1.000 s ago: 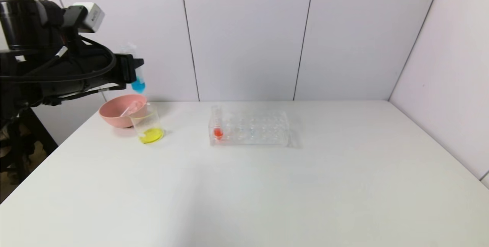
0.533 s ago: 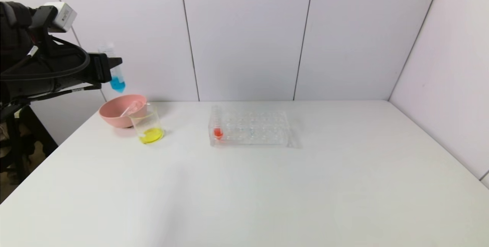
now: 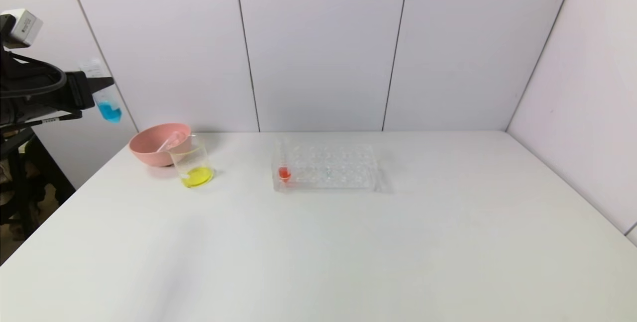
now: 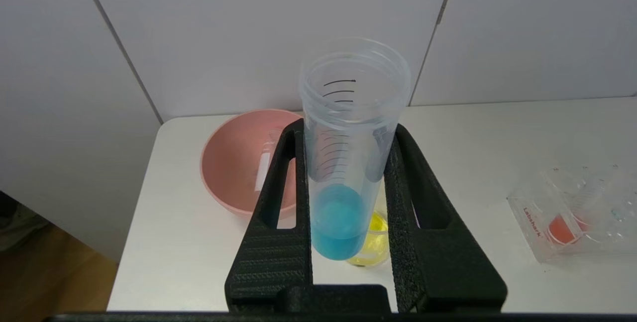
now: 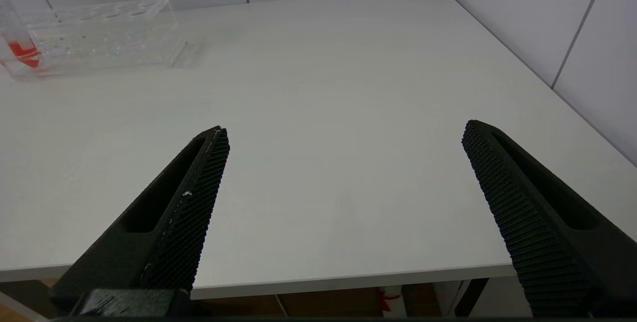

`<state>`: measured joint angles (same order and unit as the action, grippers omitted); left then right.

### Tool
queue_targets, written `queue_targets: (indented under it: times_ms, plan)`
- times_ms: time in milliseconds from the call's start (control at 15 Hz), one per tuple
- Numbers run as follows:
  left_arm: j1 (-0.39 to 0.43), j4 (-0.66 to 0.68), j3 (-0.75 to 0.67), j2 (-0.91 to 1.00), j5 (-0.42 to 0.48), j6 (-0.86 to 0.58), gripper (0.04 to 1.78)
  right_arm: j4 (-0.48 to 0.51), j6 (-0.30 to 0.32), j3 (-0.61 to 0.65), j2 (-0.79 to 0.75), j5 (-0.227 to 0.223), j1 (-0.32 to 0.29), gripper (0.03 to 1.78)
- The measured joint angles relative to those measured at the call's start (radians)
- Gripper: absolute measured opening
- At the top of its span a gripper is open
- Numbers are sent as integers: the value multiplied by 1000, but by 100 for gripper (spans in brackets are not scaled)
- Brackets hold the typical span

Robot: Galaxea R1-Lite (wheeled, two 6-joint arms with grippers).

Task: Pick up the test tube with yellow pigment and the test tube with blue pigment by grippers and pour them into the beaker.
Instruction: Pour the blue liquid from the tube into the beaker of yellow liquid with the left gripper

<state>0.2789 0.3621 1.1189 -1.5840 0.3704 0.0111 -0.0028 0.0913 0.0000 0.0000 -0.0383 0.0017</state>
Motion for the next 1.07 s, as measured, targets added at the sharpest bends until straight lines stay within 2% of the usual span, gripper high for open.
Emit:
queue_targets:
  times_ms: [267, 800, 933, 1067]
  plan:
    - [36, -8, 76, -53, 2, 0, 44, 0, 0, 0, 0, 0, -1, 171]
    - [36, -44, 198, -171, 19, 9, 44, 0, 0, 0, 0, 0, -1, 171]
    - [36, -91, 254, -203, 78, 46, 44, 0, -1, 0, 0, 0, 0, 171]
    - [41, -150, 328, -250, 184, 115, 44, 0, -1, 0, 0, 0, 0, 171]
